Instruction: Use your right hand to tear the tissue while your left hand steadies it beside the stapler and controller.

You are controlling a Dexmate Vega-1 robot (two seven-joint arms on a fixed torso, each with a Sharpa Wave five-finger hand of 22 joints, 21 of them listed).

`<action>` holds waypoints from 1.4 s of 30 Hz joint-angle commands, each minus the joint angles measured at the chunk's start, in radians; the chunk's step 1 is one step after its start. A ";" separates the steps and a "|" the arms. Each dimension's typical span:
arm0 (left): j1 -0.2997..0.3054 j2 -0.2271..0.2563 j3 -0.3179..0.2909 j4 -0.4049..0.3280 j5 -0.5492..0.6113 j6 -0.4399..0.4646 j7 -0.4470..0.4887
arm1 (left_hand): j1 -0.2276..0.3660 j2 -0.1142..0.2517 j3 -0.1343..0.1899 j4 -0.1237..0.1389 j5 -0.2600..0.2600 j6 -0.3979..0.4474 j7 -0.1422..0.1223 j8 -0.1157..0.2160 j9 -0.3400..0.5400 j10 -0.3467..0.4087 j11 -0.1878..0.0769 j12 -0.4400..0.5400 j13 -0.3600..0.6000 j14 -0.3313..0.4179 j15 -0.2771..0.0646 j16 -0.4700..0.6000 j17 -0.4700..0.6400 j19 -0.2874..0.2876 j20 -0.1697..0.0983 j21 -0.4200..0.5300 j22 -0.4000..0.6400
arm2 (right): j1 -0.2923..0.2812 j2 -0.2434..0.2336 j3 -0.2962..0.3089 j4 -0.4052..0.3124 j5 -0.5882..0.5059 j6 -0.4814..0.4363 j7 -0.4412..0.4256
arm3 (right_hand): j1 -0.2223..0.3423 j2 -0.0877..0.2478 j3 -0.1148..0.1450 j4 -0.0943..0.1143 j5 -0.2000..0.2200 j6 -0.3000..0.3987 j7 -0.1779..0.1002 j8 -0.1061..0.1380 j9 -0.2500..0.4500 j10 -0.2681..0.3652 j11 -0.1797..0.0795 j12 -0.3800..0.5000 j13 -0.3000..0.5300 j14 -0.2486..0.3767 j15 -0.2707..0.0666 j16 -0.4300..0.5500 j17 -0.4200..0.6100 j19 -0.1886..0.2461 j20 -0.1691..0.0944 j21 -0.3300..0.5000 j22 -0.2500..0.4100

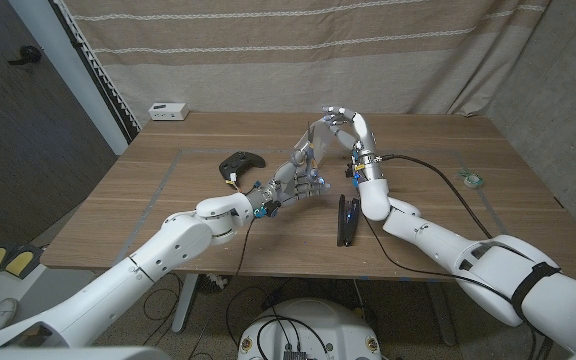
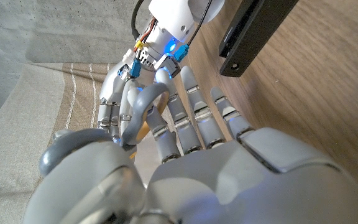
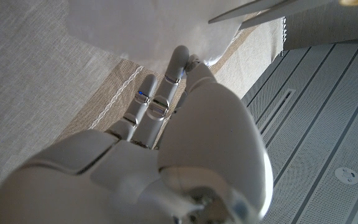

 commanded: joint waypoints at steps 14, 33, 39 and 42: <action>0.002 0.006 -0.007 0.014 -0.019 0.002 -0.026 | 0.002 -0.005 -0.010 0.020 0.005 -0.100 0.101 0.375 0.274 0.021 -0.022 0.050 0.000 -0.006 -0.105 0.005 0.002 0.002 -0.002 -0.006 0.005 | 0.005 -0.004 -0.003 0.031 -0.029 0.073 0.026 | 0.012 0.014 -0.005 0.006 0.030 0.007 -0.014 -0.006 0.009 -0.012 -0.010 -0.001 0.029 -0.031 -0.090 0.009 0.022 -0.019 -0.156 0.030 0.007; -0.013 -0.008 -0.002 0.039 -0.020 0.005 -0.030 | 0.027 0.036 0.011 0.020 0.016 -0.086 0.101 0.376 0.273 0.028 -0.031 0.052 -0.008 -0.005 -0.108 0.007 0.005 0.001 -0.005 -0.006 0.008 | 0.034 0.024 -0.008 0.103 0.008 0.099 0.047 | 0.011 0.016 -0.010 0.012 0.046 0.010 -0.010 -0.009 0.011 -0.012 -0.012 -0.009 0.035 -0.035 -0.090 0.012 0.026 -0.025 -0.154 0.052 0.006; -0.019 -0.014 0.000 0.050 -0.016 0.001 -0.036 | 0.123 0.152 0.072 0.004 0.037 -0.063 0.095 0.375 0.272 0.037 -0.033 0.058 -0.011 -0.001 -0.116 0.011 0.007 0.000 -0.008 -0.005 0.011 | 0.031 0.023 -0.006 0.091 0.014 0.090 0.055 | 0.011 0.015 -0.012 0.013 0.050 0.010 -0.011 -0.010 0.011 -0.010 -0.013 -0.011 0.035 -0.033 -0.090 0.014 0.027 -0.026 -0.153 0.058 0.005; -0.019 -0.018 0.000 0.054 -0.018 -0.001 -0.038 | 0.165 0.193 0.096 -0.007 0.040 -0.060 0.091 0.373 0.272 0.041 -0.035 0.058 -0.018 0.002 -0.123 0.010 0.004 -0.001 -0.010 -0.005 0.013 | 0.027 0.020 -0.002 0.081 0.021 0.087 0.062 | 0.011 0.015 -0.013 0.013 0.051 0.010 -0.010 -0.010 0.012 -0.008 -0.013 -0.011 0.035 -0.034 -0.090 0.013 0.026 -0.027 -0.153 0.060 0.005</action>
